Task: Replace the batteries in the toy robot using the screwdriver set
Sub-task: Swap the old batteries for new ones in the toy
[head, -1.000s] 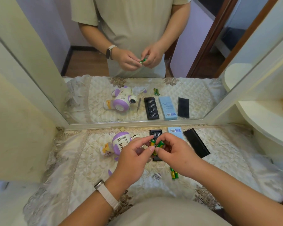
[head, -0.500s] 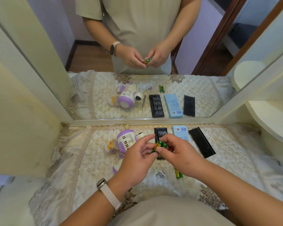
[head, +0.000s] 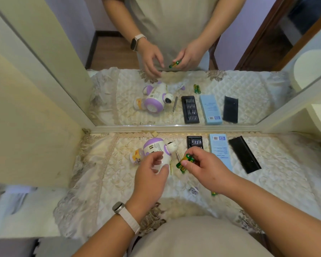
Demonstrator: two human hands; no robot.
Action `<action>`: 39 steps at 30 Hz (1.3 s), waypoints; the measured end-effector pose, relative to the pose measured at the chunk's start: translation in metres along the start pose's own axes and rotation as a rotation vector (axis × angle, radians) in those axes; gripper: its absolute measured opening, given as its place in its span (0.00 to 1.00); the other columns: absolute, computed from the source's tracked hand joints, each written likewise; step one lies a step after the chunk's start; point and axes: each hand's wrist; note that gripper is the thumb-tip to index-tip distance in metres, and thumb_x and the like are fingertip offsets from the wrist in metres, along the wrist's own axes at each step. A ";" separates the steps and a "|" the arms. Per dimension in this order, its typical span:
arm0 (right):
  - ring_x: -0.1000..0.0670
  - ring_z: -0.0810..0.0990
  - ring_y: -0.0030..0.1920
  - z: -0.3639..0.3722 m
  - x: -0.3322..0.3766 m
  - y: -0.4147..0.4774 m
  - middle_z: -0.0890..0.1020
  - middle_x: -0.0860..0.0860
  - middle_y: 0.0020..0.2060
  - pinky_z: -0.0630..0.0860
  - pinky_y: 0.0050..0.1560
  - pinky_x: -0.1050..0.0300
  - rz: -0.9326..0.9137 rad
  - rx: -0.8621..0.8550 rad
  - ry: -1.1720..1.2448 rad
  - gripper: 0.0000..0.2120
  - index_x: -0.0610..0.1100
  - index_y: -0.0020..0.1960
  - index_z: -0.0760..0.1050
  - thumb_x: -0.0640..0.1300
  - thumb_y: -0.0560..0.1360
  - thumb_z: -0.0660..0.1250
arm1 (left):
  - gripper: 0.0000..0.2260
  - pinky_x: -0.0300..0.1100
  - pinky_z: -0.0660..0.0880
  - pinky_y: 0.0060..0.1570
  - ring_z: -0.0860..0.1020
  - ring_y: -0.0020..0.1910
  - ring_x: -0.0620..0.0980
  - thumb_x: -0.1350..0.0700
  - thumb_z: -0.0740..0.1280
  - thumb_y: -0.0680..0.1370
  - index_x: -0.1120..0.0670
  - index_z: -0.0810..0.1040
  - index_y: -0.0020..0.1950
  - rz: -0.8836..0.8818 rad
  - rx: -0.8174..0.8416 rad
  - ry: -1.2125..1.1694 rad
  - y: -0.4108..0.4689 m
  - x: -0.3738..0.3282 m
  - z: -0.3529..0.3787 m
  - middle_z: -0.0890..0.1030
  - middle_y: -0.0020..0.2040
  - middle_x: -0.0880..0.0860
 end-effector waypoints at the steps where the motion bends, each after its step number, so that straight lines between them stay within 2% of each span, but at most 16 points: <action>1: 0.51 0.79 0.37 0.001 -0.003 0.004 0.81 0.52 0.36 0.78 0.42 0.47 0.009 -0.001 0.008 0.03 0.56 0.47 0.72 0.54 0.77 0.65 | 0.14 0.36 0.75 0.51 0.77 0.52 0.41 0.58 0.71 0.77 0.44 0.75 0.58 -0.019 -0.074 0.054 0.002 0.006 -0.002 0.78 0.55 0.47; 3: 0.51 0.79 0.37 0.001 -0.007 0.011 0.81 0.52 0.36 0.78 0.43 0.47 0.021 0.003 0.006 0.03 0.56 0.48 0.72 0.54 0.77 0.65 | 0.18 0.30 0.72 0.46 0.75 0.51 0.39 0.55 0.72 0.76 0.49 0.71 0.63 -0.088 -0.106 0.127 0.006 0.016 -0.005 0.74 0.56 0.48; 4: 0.52 0.79 0.37 0.000 -0.009 0.014 0.81 0.52 0.36 0.78 0.42 0.48 0.026 0.005 -0.003 0.03 0.56 0.48 0.72 0.54 0.77 0.64 | 0.21 0.30 0.71 0.46 0.75 0.51 0.39 0.52 0.73 0.76 0.50 0.70 0.65 -0.118 -0.087 0.162 0.008 0.020 -0.005 0.72 0.57 0.49; 7: 0.54 0.78 0.36 -0.002 -0.012 0.021 0.80 0.52 0.36 0.77 0.42 0.50 0.042 0.001 -0.020 0.05 0.54 0.50 0.72 0.54 0.78 0.64 | 0.29 0.42 0.76 0.53 0.75 0.54 0.45 0.47 0.75 0.73 0.53 0.68 0.69 -0.173 -0.049 0.234 0.016 0.035 -0.004 0.72 0.60 0.51; 9: 0.56 0.77 0.36 -0.003 -0.015 0.024 0.80 0.53 0.36 0.75 0.41 0.53 0.051 0.004 -0.022 0.05 0.54 0.51 0.72 0.54 0.78 0.63 | 0.30 0.45 0.78 0.52 0.78 0.55 0.46 0.46 0.76 0.72 0.52 0.68 0.69 -0.220 -0.050 0.190 0.022 0.041 -0.002 0.76 0.60 0.50; 12: 0.57 0.77 0.36 -0.003 -0.020 0.026 0.79 0.55 0.37 0.74 0.40 0.56 0.067 0.010 -0.027 0.05 0.54 0.52 0.70 0.53 0.79 0.63 | 0.27 0.41 0.76 0.44 0.80 0.51 0.46 0.46 0.76 0.72 0.50 0.69 0.66 -0.261 -0.025 0.178 0.030 0.044 0.003 0.79 0.54 0.45; 16: 0.56 0.78 0.38 0.000 -0.025 0.027 0.79 0.54 0.38 0.75 0.42 0.53 0.088 0.016 -0.015 0.05 0.54 0.52 0.70 0.53 0.79 0.63 | 0.31 0.39 0.73 0.36 0.80 0.46 0.45 0.43 0.76 0.71 0.51 0.66 0.67 -0.284 -0.038 0.216 0.036 0.042 0.011 0.80 0.51 0.45; 19: 0.55 0.78 0.38 0.001 -0.026 0.024 0.80 0.54 0.38 0.76 0.42 0.54 0.090 0.025 -0.018 0.05 0.54 0.53 0.70 0.52 0.79 0.63 | 0.31 0.41 0.71 0.35 0.80 0.42 0.43 0.44 0.76 0.72 0.53 0.66 0.67 -0.306 -0.060 0.196 0.040 0.037 0.013 0.81 0.45 0.46; 21: 0.56 0.78 0.38 0.000 -0.026 0.022 0.80 0.55 0.38 0.76 0.42 0.54 0.091 0.025 -0.022 0.05 0.54 0.52 0.70 0.53 0.79 0.63 | 0.30 0.42 0.72 0.36 0.79 0.42 0.42 0.45 0.77 0.72 0.52 0.67 0.66 -0.315 -0.073 0.174 0.040 0.035 0.012 0.80 0.44 0.45; 24: 0.54 0.78 0.38 -0.005 -0.025 0.020 0.79 0.54 0.38 0.77 0.42 0.52 0.088 0.012 -0.032 0.05 0.54 0.52 0.71 0.54 0.78 0.63 | 0.27 0.43 0.75 0.40 0.80 0.45 0.43 0.47 0.77 0.72 0.48 0.67 0.65 -0.315 -0.074 0.103 0.038 0.033 0.010 0.80 0.48 0.44; 28: 0.53 0.78 0.38 -0.012 -0.016 0.016 0.79 0.53 0.38 0.77 0.44 0.49 0.061 -0.016 -0.042 0.06 0.54 0.53 0.71 0.54 0.78 0.63 | 0.23 0.44 0.78 0.46 0.80 0.49 0.45 0.50 0.76 0.74 0.49 0.69 0.64 -0.341 -0.051 -0.129 0.031 0.024 0.009 0.80 0.53 0.48; 30: 0.53 0.77 0.38 -0.014 -0.008 0.013 0.79 0.53 0.38 0.77 0.44 0.50 0.026 -0.016 -0.046 0.05 0.55 0.52 0.71 0.54 0.78 0.64 | 0.22 0.48 0.79 0.46 0.82 0.51 0.49 0.48 0.75 0.73 0.49 0.71 0.63 -0.343 -0.020 -0.240 0.027 0.018 0.011 0.82 0.54 0.51; 33: 0.55 0.78 0.38 -0.020 0.008 0.006 0.80 0.54 0.37 0.78 0.44 0.50 -0.034 -0.019 -0.053 0.04 0.55 0.52 0.72 0.53 0.78 0.64 | 0.28 0.60 0.82 0.49 0.83 0.53 0.54 0.39 0.75 0.65 0.46 0.75 0.61 -0.327 0.065 -0.338 0.019 0.009 0.012 0.84 0.55 0.52; 35: 0.57 0.78 0.39 -0.024 0.018 0.001 0.80 0.56 0.37 0.78 0.44 0.52 -0.076 -0.018 -0.069 0.05 0.55 0.52 0.72 0.52 0.78 0.65 | 0.28 0.67 0.78 0.54 0.83 0.54 0.59 0.40 0.75 0.66 0.48 0.77 0.63 -0.303 0.118 -0.388 0.015 0.004 0.012 0.84 0.55 0.56; 37: 0.58 0.78 0.40 -0.030 0.027 -0.004 0.80 0.56 0.39 0.77 0.45 0.54 -0.109 -0.016 -0.107 0.07 0.54 0.54 0.73 0.52 0.78 0.65 | 0.27 0.67 0.77 0.58 0.82 0.56 0.62 0.42 0.75 0.67 0.50 0.77 0.64 -0.286 0.165 -0.422 0.013 -0.001 0.011 0.84 0.56 0.60; 39: 0.58 0.78 0.43 -0.035 0.035 -0.009 0.81 0.56 0.42 0.76 0.47 0.55 -0.130 -0.020 -0.143 0.08 0.53 0.56 0.73 0.52 0.78 0.65 | 0.29 0.63 0.78 0.58 0.81 0.57 0.65 0.42 0.74 0.66 0.51 0.77 0.64 -0.290 0.190 -0.444 0.011 -0.007 0.009 0.82 0.56 0.63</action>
Point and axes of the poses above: each hand's wrist, its own y-axis towards the middle knuckle, its own z-axis out of the palm, x = y × z
